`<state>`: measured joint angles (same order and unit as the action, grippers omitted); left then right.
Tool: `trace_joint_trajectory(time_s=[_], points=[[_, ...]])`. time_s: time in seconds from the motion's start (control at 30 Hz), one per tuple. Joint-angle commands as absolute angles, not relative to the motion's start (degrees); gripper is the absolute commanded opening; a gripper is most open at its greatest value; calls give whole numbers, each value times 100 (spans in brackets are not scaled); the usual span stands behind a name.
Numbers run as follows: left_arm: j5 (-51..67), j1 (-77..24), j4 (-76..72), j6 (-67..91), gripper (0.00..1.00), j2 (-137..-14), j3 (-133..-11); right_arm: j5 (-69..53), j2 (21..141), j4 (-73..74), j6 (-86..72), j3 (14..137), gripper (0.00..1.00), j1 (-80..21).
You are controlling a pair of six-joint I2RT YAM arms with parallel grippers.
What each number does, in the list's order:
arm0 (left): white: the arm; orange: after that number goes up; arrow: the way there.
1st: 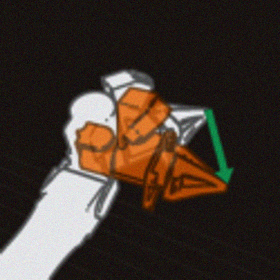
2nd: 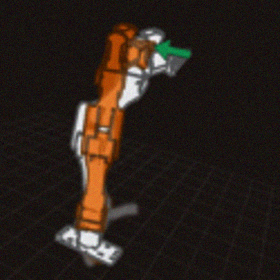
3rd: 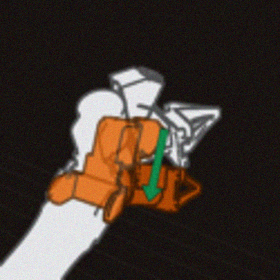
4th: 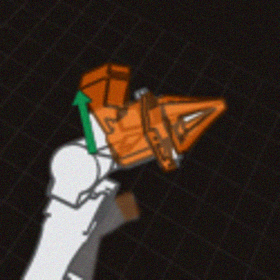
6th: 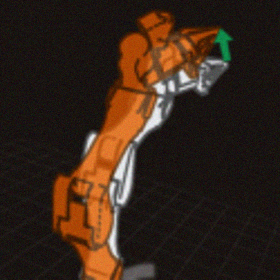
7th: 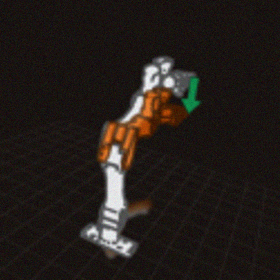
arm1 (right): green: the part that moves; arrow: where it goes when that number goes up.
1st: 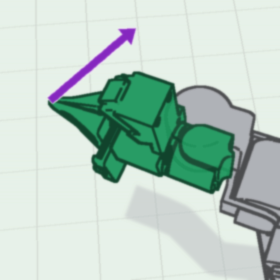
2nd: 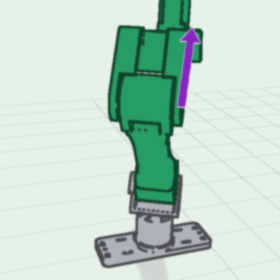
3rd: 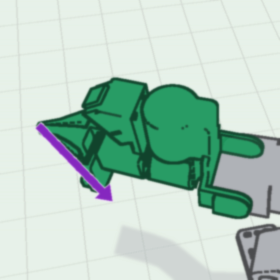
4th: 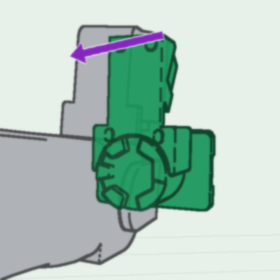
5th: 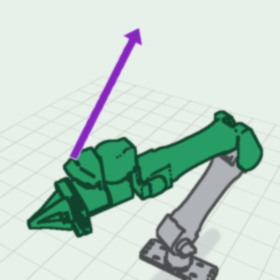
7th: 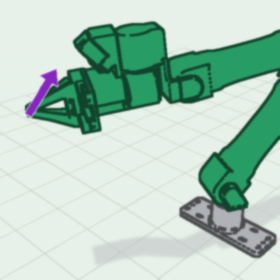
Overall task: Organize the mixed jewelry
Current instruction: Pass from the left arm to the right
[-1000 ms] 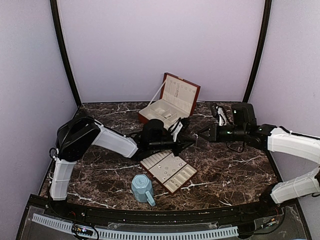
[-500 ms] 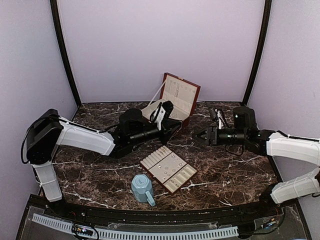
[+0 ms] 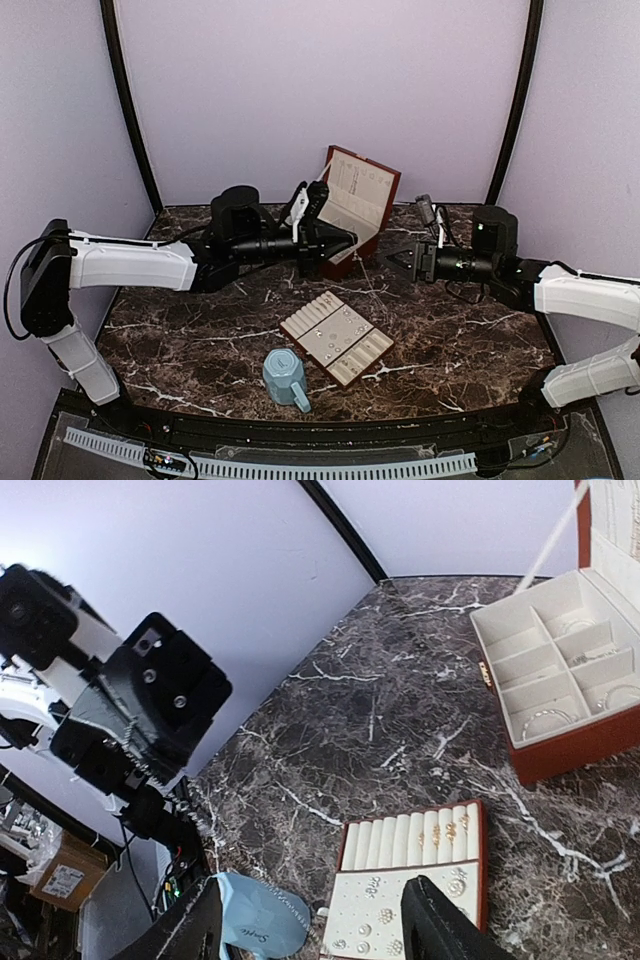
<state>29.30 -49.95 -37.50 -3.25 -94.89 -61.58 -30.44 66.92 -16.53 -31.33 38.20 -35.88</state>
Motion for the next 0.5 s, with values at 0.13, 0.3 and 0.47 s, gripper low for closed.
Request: trace_joint_trajectory(time_s=[0.13,0.3,0.47], points=[[4205,-4855,-2831,-28,0,-9214,-6681,-3403,6674,-2393,-3046,4139,62,-3948],[4374,-4849,-2676,-31,0,-9158,-6710,-3146,6846,-2586,-2984,4261,57,-4125],[4452,-4829,-2750,186,0,-9124,-6670,-3114,7096,-2801,-2992,4332,46,-4281]])
